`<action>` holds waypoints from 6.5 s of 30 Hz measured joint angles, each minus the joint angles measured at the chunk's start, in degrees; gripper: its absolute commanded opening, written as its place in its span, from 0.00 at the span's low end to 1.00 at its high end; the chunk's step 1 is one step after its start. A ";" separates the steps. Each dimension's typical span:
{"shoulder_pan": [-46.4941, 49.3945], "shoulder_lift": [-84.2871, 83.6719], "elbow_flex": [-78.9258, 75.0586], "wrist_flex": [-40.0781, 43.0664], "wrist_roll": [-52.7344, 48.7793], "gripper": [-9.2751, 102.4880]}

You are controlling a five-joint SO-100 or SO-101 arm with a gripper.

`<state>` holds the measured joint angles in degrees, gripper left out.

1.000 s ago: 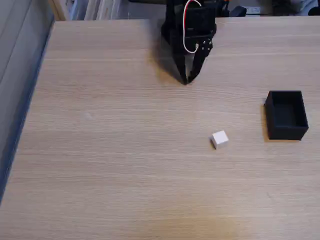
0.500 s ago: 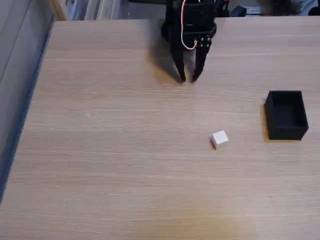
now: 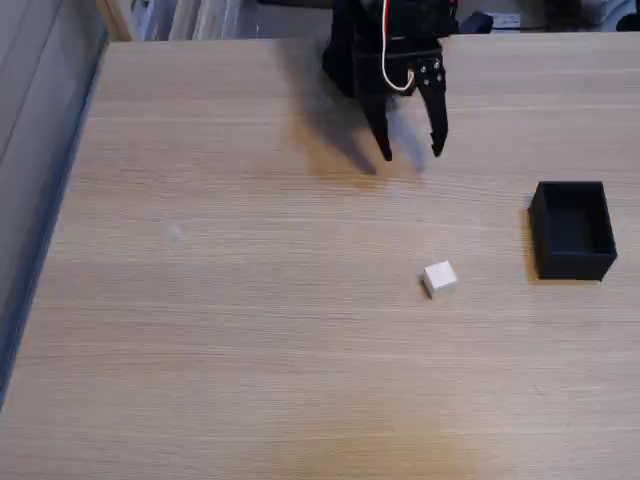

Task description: Pick a white block and place it in the black box.

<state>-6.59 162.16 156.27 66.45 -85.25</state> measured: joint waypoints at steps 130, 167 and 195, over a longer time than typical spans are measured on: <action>-30.67 -42.19 -37.88 -13.62 7.29 0.08; -21.27 -50.63 -45.97 -11.87 6.86 0.08; 3.96 5.10 13.62 -9.23 -8.44 0.08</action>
<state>-2.64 167.26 169.89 57.22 -93.69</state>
